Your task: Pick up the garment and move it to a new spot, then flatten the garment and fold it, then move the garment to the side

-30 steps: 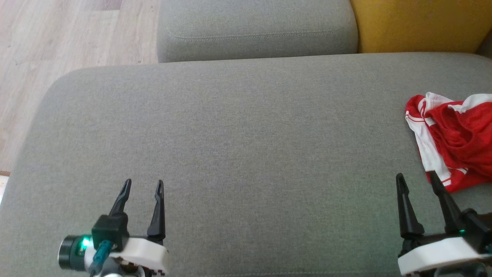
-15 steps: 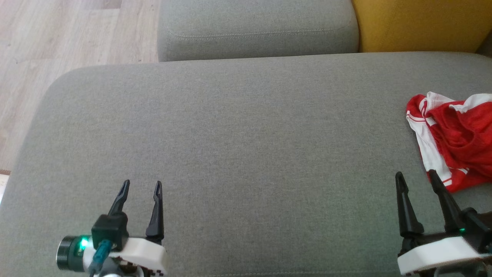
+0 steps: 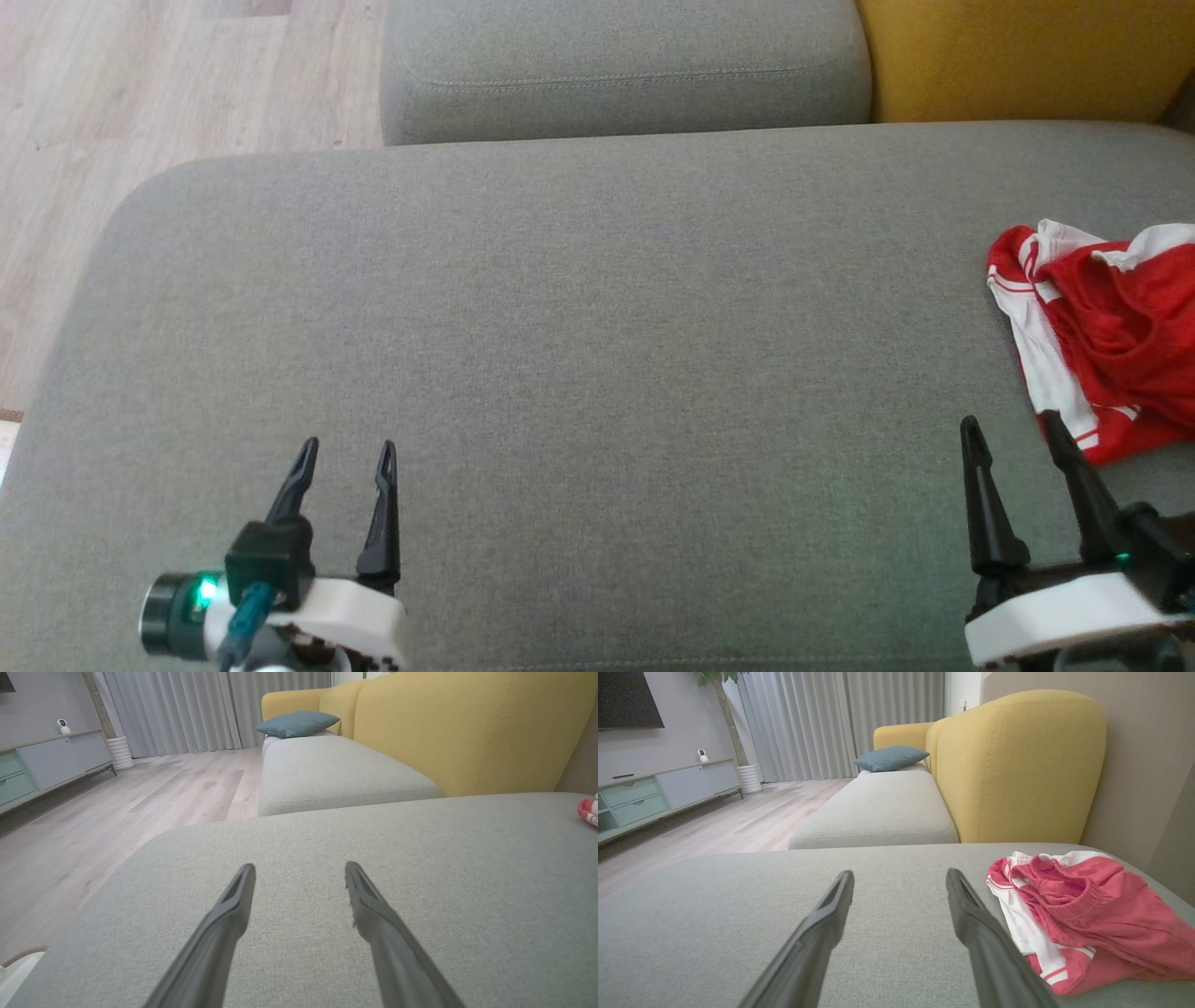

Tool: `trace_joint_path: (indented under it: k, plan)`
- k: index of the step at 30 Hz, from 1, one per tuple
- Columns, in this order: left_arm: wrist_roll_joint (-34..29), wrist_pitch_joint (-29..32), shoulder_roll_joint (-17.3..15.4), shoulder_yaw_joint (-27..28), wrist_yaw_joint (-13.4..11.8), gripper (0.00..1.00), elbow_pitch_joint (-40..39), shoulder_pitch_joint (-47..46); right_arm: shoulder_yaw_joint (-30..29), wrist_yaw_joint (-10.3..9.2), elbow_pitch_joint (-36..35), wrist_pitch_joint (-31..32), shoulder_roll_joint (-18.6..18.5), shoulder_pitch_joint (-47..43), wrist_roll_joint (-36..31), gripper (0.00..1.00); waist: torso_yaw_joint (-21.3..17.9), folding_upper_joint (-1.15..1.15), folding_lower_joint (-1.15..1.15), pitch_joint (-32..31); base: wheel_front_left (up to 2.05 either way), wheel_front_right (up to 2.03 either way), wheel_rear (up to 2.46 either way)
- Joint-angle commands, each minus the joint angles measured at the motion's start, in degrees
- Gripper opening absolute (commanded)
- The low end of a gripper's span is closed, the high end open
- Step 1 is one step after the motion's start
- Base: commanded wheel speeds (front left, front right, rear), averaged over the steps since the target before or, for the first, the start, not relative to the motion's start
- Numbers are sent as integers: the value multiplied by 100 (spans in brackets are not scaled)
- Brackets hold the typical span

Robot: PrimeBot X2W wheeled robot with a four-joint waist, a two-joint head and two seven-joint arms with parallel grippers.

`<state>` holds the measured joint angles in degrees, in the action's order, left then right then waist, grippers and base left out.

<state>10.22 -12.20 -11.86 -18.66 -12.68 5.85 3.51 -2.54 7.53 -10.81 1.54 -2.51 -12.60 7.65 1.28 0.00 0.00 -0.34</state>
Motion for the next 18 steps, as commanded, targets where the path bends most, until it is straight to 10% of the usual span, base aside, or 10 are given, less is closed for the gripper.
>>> trace_joint_path:
  k: [1, 18]
  plan:
    - [3, -1, -1, -7, 0, 0, 0, -1, 0, 0, -2, 0, 0, 0, 1, 0, 1, 0, 0, 2, 0, 0, 0]
    - [1010, 155, 88, 163, 230, 0, 244, -69, 63, 0, 465, -16, -68, 203, 1052, 0, -14, 0, 0, 10, 0, 0, 0]
